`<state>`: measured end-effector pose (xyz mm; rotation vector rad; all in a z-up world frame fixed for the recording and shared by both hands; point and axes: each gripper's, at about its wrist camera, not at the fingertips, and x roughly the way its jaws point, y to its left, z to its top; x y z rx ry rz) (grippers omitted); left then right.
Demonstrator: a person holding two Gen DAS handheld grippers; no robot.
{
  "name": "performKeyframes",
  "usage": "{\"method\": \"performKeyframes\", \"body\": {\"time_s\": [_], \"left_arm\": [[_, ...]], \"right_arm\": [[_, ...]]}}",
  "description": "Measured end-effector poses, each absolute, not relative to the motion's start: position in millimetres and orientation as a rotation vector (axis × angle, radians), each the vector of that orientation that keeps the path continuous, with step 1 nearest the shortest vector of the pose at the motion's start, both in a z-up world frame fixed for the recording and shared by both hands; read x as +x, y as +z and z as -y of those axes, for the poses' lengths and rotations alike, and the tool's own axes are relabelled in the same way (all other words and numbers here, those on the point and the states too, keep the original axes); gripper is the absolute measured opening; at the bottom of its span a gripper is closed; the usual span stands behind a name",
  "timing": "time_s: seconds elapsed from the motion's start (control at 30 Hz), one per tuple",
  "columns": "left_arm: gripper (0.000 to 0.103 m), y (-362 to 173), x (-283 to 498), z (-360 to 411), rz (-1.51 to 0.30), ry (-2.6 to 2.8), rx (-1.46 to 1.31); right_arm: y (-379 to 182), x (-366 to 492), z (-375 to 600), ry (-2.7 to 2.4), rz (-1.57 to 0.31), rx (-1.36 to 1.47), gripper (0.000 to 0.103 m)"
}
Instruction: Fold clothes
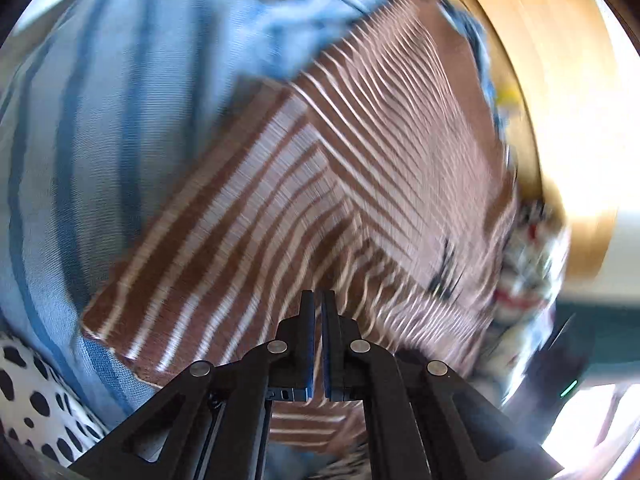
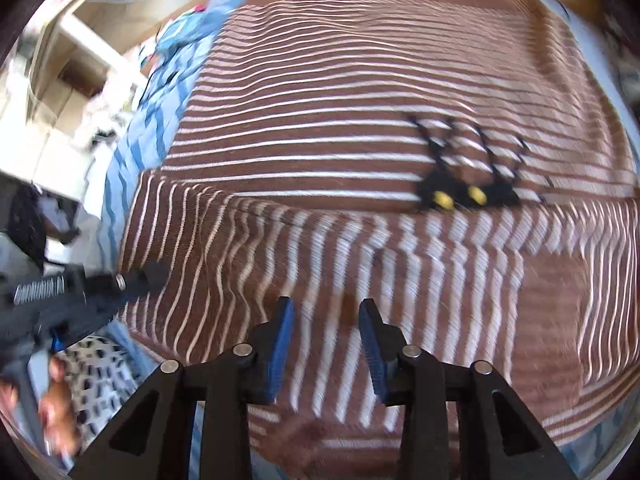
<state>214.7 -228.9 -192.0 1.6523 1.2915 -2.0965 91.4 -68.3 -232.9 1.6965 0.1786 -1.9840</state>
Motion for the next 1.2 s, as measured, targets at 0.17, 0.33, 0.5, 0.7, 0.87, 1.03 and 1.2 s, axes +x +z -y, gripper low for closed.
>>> {"method": "performKeyframes", "body": {"time_s": [0.17, 0.33, 0.5, 0.7, 0.87, 1.03, 1.2], "left_arm": [[0.003, -217, 223, 213, -1.111, -1.966, 1.7], [0.003, -201, 213, 218, -1.242, -2.014, 1.6], [0.003, -189, 199, 235, -1.126, -2.044, 1.411], [0.003, -207, 212, 262, -1.306, -1.89, 1.317], [0.003, -204, 171, 227, -1.193, -2.002, 1.379], [0.003, -222, 154, 212, -1.198, -1.964, 1.331], [0.003, -228, 150, 212, -1.321, -1.94, 1.258]], "right_arm": [[-252, 64, 83, -2.023, -0.108, 1.773, 0.03], [-227, 83, 96, -2.053, -0.2, 1.667, 0.033], [-247, 87, 112, -2.082, -0.302, 1.707, 0.03], [-237, 93, 89, -2.114, -0.208, 1.746, 0.037], [-229, 117, 60, -2.16, -0.226, 1.741, 0.037], [-245, 93, -6, -2.377, -0.105, 1.947, 0.036], [-258, 71, -57, -2.408, 0.108, 2.05, 0.04]]}}
